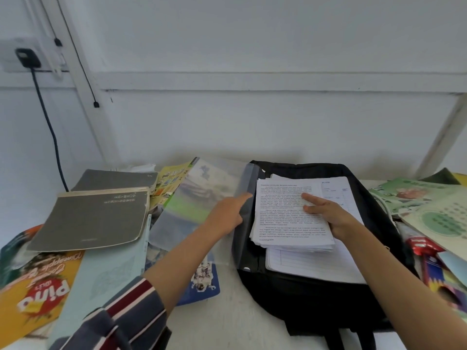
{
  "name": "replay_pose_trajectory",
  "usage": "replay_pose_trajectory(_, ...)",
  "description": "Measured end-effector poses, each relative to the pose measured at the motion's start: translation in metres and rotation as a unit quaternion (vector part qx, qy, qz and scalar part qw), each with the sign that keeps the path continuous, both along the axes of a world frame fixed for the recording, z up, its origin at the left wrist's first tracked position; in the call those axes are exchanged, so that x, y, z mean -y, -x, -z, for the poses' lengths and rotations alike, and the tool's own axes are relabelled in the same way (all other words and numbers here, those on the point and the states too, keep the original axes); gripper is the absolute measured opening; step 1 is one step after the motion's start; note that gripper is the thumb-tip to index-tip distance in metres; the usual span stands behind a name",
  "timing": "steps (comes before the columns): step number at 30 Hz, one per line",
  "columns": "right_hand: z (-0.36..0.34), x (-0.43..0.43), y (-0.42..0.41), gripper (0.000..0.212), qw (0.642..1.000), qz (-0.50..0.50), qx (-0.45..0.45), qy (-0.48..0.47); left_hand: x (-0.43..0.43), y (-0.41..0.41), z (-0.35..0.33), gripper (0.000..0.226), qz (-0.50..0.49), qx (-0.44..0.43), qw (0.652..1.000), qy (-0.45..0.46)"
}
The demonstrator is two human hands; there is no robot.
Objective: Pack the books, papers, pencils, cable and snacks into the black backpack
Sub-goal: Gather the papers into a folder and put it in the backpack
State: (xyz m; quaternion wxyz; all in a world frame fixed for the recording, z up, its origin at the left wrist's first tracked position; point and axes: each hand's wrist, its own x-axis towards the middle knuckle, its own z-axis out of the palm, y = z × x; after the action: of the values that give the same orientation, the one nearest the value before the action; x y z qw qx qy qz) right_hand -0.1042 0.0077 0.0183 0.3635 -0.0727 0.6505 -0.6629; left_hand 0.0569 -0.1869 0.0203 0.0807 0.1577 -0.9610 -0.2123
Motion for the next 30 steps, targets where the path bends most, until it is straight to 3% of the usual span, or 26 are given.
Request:
replay_pose_trajectory(4,0.000,-0.001,0.000,0.043,1.000,0.000,-0.002,-0.002,0.004,0.004,-0.007,0.027,-0.005,-0.007,1.000,-0.014)
replay_pose_trajectory(8,0.000,-0.001,-0.002,0.043,1.000,0.002,0.000,0.002,0.016,0.001,-0.001,0.035,-0.035,-0.016,0.997,-0.064)
replay_pose_trajectory(10,-0.002,-0.001,-0.002,0.043,1.000,0.001,0.001,0.007,0.018,-0.005,-0.003,0.018,-0.033,0.016,0.995,-0.091)
replay_pose_trajectory(13,-0.005,-0.002,-0.004,0.043,1.000,0.002,0.001,0.011,0.023,-0.015,-0.008,0.072,-0.015,0.064,0.992,-0.107)
replay_pose_trajectory(14,-0.007,-0.002,-0.005,0.043,1.000,0.004,0.002,0.016,0.024,-0.016,-0.008,0.081,-0.011,0.061,0.991,-0.115)
replay_pose_trajectory(25,-0.024,0.010,-0.015,0.045,0.998,0.026,-0.033,0.048,0.012,-0.013,-0.030,0.087,0.002,0.032,0.993,-0.112)
replay_pose_trajectory(27,-0.028,0.014,-0.018,0.045,0.998,0.027,-0.030,0.055,0.011,-0.011,-0.034,0.077,0.006,0.049,0.995,-0.086)
replay_pose_trajectory(29,-0.031,0.019,-0.022,0.044,0.997,0.029,-0.031,0.061,0.013,-0.008,-0.035,0.041,0.015,0.042,0.995,-0.091)
replay_pose_trajectory(30,-0.032,0.020,-0.023,0.044,0.997,0.032,-0.031,0.065,0.012,-0.008,-0.036,0.034,0.021,0.033,0.995,-0.097)
